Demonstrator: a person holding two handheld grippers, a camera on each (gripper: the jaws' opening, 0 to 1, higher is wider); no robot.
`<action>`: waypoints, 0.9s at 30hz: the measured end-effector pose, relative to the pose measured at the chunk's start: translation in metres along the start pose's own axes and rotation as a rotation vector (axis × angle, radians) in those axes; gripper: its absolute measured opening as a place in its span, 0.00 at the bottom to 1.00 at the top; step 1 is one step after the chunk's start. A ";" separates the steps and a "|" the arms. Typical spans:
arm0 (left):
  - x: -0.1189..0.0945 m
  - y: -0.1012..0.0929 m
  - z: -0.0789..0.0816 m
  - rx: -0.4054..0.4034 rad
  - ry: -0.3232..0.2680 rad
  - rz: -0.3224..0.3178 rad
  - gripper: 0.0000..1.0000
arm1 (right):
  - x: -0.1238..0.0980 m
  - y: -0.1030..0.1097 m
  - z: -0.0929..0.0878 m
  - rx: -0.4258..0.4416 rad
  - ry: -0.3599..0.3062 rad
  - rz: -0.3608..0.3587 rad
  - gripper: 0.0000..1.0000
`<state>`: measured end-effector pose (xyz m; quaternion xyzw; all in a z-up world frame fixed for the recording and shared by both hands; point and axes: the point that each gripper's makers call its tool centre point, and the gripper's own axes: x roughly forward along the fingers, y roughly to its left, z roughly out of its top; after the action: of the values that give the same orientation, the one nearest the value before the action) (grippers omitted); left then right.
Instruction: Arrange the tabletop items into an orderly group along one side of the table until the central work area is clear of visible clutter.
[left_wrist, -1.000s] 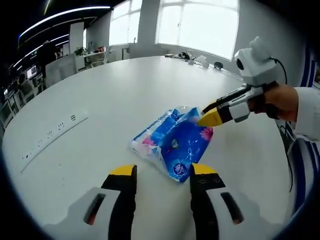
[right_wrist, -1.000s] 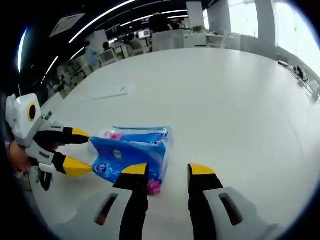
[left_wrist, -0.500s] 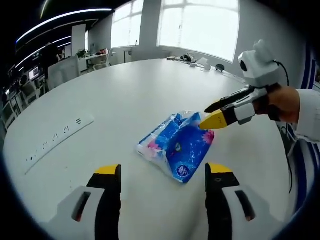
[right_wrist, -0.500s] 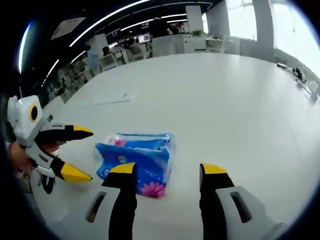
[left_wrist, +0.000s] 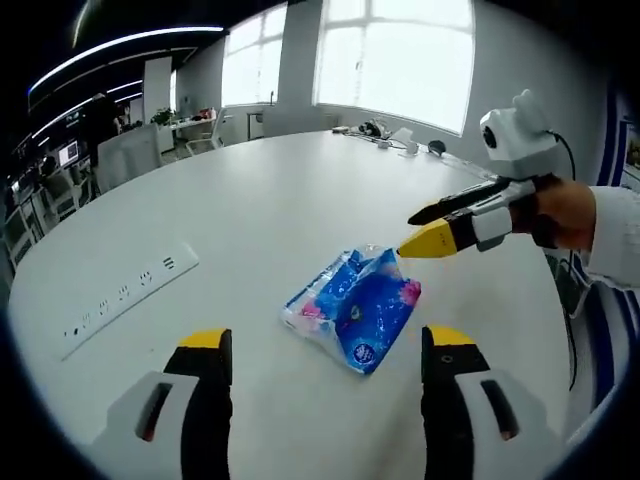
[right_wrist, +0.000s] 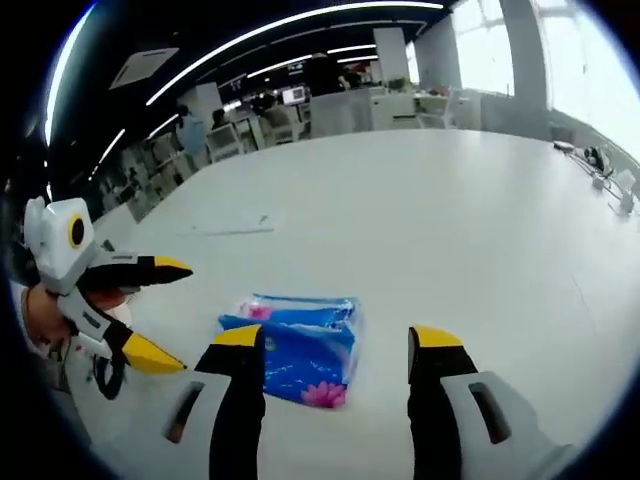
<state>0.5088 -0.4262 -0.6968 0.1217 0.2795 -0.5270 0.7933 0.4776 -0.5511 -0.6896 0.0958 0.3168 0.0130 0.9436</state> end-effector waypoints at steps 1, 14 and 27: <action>-0.002 0.000 0.001 0.003 0.000 0.001 0.79 | -0.001 0.001 0.001 -0.002 0.001 0.000 0.57; -0.037 0.009 0.022 0.007 -0.056 0.002 0.83 | -0.022 0.026 0.017 -0.013 -0.038 0.048 0.61; -0.076 0.012 0.026 0.014 -0.081 0.012 0.84 | -0.037 0.057 0.023 -0.034 -0.061 0.090 0.64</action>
<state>0.5061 -0.3757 -0.6339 0.1075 0.2430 -0.5287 0.8061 0.4640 -0.5027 -0.6387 0.0943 0.2832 0.0580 0.9527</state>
